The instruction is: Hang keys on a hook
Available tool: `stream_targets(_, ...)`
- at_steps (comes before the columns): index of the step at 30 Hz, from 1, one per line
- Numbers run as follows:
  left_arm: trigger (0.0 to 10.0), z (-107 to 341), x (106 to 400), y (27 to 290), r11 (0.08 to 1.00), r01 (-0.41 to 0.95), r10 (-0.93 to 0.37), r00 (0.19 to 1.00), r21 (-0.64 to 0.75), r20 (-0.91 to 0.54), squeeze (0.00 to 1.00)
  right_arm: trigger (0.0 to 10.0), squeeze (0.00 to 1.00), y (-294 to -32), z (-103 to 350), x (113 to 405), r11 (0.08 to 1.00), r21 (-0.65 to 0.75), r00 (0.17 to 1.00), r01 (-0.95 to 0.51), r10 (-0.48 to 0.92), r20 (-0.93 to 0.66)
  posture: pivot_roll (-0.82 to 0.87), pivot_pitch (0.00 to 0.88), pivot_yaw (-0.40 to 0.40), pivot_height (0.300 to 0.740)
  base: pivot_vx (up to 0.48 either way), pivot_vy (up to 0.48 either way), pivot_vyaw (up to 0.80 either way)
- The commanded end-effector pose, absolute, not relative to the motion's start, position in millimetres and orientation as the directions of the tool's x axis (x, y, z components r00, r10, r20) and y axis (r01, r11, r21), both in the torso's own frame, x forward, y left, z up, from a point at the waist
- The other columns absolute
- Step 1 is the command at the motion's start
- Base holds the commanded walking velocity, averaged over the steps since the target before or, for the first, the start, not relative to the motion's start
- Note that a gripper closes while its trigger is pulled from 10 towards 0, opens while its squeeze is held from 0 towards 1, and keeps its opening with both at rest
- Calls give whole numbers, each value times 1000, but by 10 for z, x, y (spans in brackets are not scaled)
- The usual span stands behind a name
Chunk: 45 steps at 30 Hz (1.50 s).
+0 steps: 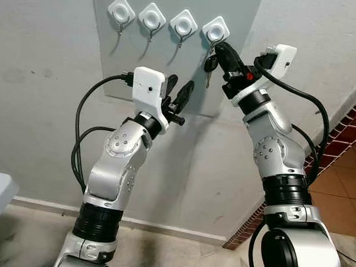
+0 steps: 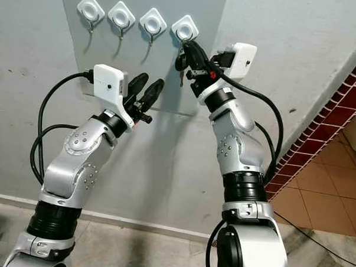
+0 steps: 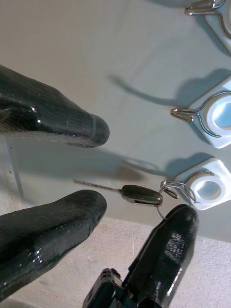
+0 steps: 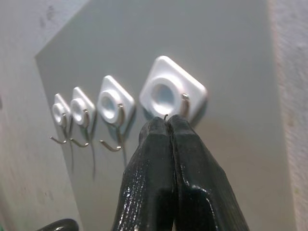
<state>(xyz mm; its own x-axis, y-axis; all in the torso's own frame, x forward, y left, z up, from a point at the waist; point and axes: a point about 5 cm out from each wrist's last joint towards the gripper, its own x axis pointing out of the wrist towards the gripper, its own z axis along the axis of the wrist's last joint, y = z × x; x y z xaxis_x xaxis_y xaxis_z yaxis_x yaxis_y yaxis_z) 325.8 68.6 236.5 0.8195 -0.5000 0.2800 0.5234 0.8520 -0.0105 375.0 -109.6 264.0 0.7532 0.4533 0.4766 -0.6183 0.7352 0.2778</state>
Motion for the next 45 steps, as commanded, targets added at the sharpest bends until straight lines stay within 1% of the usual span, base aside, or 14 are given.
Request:
stream_targets(1, 10000, 2406, 3229, 638, 838, 545, -520, 803, -4, 291, 0, 10000, 0, -1154, 2701, 3776, 732, 310, 762, -607, 424, 490, 118, 0, -86, 740, 0, 0, 0)
stream_targets(10, 10000, 2412, 3224, 635, 837, 546, -521, 802, -6, 293, 0, 10000, 0, -1169, 2650, 3802, 714, 360, 777, -600, 413, 475, 122, 0, -87, 740, 0, 0, 0)
stream_targets(14, 10000, 2424, 3221, 642, 839, 544, -518, 803, -9, 295, 0, 10000, 0, -1172, 2603, 3814, 691, 411, 789, -595, 405, 461, 122, 0, -86, 740, 0, 0, 0)
stream_targets(20, 10000, 2428, 3223, 649, 840, 543, -516, 804, -10, 296, 0, 10000, 0, -1185, 2558, 3825, 636, 496, 801, -591, 388, 456, 128, 0, -88, 740, 0, 0, 0)
stream_targets(22, 10000, 2429, 3223, 650, 840, 543, -516, 804, -11, 296, 0, 10000, 0, -1187, 2554, 3824, 634, 500, 802, -590, 386, 457, 128, 0, -88, 740, 0, 0, 0)
stream_targets(23, 10000, 2430, 3223, 654, 840, 542, -515, 804, -11, 296, 0, 10000, 0, -1186, 2532, 3821, 615, 525, 804, -589, 382, 455, 129, 0, -89, 740, 0, 0, 0)
stream_targets(26, 10000, 2433, 3225, 658, 841, 541, -514, 805, -11, 297, 0, 10000, 0, -1187, 2509, 3821, 602, 545, 809, -585, 378, 451, 129, 0, -89, 740, 0, 0, 0)
stream_targets(32, 10000, 2435, 3230, 665, 843, 538, -511, 807, -11, 294, 0, 10000, 0, -1200, 2441, 3808, 522, 638, 824, -567, 352, 445, 129, 0, -89, 740, 0, 0, 0)
stream_targets(33, 10000, 2436, 3231, 669, 844, 536, -509, 808, -13, 295, 0, 10000, 1000, -1199, 2414, 3798, 503, 657, 827, -562, 344, 444, 130, 0, -89, 740, 0, 0, 0)
stream_targets(36, 10000, 2439, 3233, 676, 845, 534, -507, 810, -13, 296, 0, 10000, 1000, -1196, 2369, 3784, 481, 683, 835, -549, 331, 438, 130, 0, -87, 740, 0, 0, 0)
stream_targets(45, 10000, 2435, 3243, 687, 849, 528, -500, 814, -17, 294, 0, 10000, 1000, -1214, 2250, 3748, 479, 718, 863, -505, 308, 401, 128, 0, -85, 740, 0, 0, 0)
